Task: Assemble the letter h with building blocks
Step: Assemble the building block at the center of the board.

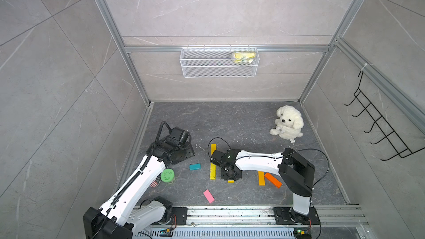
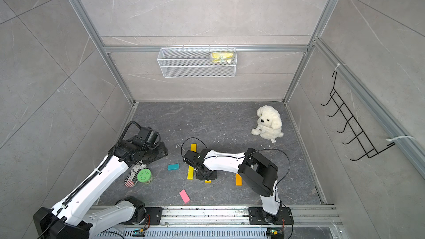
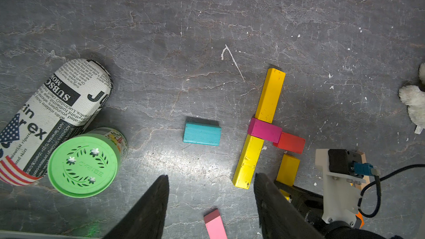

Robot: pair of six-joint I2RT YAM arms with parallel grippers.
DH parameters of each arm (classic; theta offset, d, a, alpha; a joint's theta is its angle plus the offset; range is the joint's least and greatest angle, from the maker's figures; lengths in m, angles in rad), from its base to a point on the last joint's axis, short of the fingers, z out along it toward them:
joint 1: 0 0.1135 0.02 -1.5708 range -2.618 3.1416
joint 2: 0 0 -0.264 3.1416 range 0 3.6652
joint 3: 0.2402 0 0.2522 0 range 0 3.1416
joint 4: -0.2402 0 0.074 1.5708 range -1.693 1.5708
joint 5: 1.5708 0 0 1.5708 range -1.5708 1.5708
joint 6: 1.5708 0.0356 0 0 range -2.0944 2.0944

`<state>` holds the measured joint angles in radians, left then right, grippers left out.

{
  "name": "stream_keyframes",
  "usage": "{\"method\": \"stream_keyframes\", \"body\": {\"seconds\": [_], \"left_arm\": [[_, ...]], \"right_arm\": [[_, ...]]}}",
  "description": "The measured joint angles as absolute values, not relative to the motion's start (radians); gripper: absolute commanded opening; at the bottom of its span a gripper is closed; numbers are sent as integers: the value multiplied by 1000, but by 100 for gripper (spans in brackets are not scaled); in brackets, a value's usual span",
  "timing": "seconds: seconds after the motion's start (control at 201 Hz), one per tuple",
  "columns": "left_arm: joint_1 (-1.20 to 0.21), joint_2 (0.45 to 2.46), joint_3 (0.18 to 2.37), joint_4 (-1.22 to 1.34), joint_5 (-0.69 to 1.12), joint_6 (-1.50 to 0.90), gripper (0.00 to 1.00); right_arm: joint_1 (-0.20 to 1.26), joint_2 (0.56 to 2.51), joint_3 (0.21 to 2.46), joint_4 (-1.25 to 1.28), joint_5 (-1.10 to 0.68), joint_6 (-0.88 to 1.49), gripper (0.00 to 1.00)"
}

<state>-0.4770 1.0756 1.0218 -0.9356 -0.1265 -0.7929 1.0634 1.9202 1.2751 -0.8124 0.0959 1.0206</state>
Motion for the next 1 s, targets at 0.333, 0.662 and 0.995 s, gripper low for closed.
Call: {"method": "stream_keyframes", "body": {"seconds": [0.333,0.662,0.995], "left_arm": [[-477,1079,1022,-935,-128,-785,63],[-477,1080,1022,-935,-128,-784,63],[-477,1080,1022,-935,-128,-784,63]], "right_arm": [[1048,1924,1298,-811,88,1021,35],[1043,1924,1298,-811,87,1021,47],[1043,1924,1298,-810,81,1020,69]]}}
